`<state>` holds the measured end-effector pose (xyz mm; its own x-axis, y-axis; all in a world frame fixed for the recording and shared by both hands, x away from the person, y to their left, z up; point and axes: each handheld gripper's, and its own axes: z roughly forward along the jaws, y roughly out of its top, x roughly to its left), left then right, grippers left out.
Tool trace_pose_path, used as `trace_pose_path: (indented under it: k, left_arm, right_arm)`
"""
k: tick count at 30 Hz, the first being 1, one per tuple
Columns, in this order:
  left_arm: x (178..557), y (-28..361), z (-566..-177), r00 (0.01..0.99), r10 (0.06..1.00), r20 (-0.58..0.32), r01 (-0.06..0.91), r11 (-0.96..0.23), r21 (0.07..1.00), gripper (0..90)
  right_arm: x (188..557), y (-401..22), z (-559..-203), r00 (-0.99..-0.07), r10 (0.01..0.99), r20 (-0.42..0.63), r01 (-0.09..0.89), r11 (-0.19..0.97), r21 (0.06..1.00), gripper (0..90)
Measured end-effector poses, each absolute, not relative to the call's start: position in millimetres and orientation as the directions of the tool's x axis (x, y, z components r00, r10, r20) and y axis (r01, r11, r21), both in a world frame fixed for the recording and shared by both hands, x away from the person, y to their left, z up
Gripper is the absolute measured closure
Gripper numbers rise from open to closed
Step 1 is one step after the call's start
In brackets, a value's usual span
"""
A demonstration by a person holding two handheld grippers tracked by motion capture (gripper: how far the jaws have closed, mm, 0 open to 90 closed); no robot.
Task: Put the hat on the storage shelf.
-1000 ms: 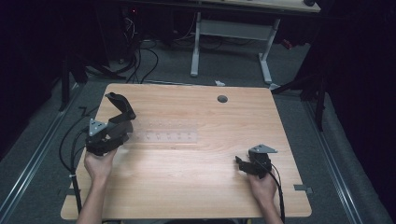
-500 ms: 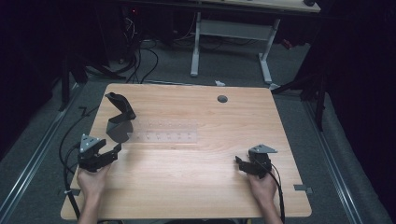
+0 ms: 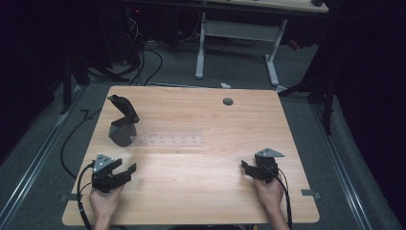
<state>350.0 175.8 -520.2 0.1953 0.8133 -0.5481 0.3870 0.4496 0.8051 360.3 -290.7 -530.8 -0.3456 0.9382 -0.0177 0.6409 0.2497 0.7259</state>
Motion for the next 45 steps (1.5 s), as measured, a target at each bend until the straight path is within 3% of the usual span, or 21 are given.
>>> trace_pose_path:
  k: [9, 24, 45]
  left_arm:
    - [351.6, 142.3, -528.6, 0.271, 0.834, -0.48, 0.414, 0.349, 0.841, 36.5]
    - [356.5, 107.8, -533.9, 0.345, 0.819, -0.457, 0.458, 0.278, 0.844, 38.0]
    - [364.4, 94.1, -546.1, 0.318, 0.86, -0.399, 0.466, 0.225, 0.856, 36.2]
  right_arm:
    - [360.3, -290.7, -530.8, -0.344, 0.939, -0.018, 0.642, 0.249, 0.725, 36.2]
    - [360.2, -290.5, -530.8, -0.345, 0.939, -0.016, 0.642, 0.248, 0.725, 35.8]
    - [360.2, -290.2, -530.9, -0.353, 0.935, -0.017, 0.641, 0.255, 0.724, 34.2]
